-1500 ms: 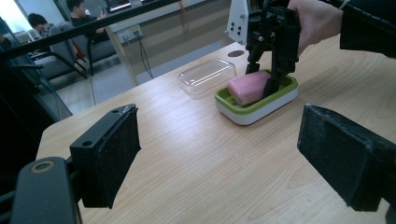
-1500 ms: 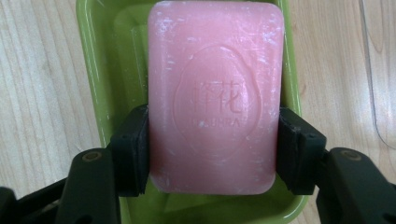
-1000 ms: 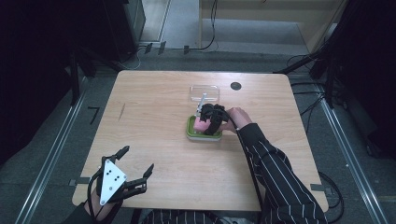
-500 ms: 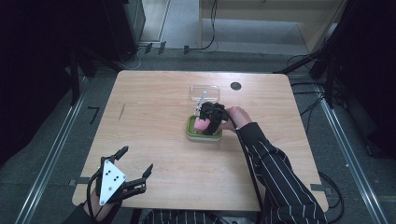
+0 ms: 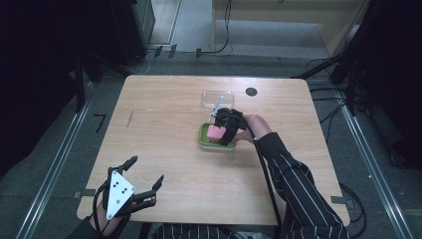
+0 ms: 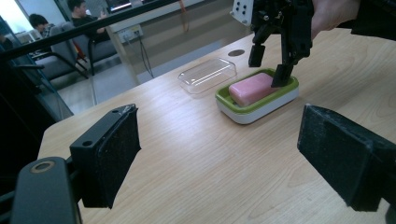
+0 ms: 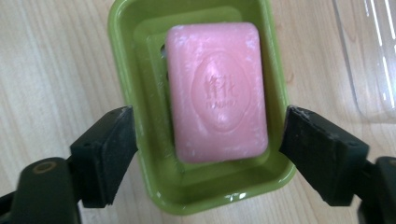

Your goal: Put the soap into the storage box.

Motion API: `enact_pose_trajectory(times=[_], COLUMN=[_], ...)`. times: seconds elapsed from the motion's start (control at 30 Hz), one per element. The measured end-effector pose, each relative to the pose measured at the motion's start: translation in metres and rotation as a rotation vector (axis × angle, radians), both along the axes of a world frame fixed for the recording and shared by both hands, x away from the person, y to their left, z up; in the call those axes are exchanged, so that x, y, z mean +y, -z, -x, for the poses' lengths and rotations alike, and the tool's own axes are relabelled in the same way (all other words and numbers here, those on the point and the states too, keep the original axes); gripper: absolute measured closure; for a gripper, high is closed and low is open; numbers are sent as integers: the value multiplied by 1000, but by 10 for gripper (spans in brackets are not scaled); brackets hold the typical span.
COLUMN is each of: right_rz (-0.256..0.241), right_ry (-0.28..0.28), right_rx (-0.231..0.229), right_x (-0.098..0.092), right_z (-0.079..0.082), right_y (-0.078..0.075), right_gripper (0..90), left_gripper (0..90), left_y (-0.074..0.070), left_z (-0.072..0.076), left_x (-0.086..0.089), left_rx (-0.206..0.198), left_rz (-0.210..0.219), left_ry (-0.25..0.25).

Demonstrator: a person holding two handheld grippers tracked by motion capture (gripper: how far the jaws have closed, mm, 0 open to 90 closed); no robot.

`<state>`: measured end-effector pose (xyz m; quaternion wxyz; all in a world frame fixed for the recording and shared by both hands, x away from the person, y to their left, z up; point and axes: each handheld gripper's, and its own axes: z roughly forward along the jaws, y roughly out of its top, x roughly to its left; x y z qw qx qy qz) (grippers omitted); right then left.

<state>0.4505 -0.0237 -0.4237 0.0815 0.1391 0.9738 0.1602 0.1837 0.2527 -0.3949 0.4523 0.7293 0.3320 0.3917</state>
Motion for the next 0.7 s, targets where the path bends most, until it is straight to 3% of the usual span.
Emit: enact_pose_trajectory(times=[0.37,0.7], right_rz=[-1,46], right_ry=[55,126], right_rx=[10,19], right_x=[-15,-32], right_z=[10,25], right_y=[-9,-12], right_gripper=[140,107], left_gripper=[132,133], left_y=[0,0], left_z=[0,-1], left_x=[1,0], left_rx=[-1,-1], left_rz=[9,8], left_ry=[-1,3])
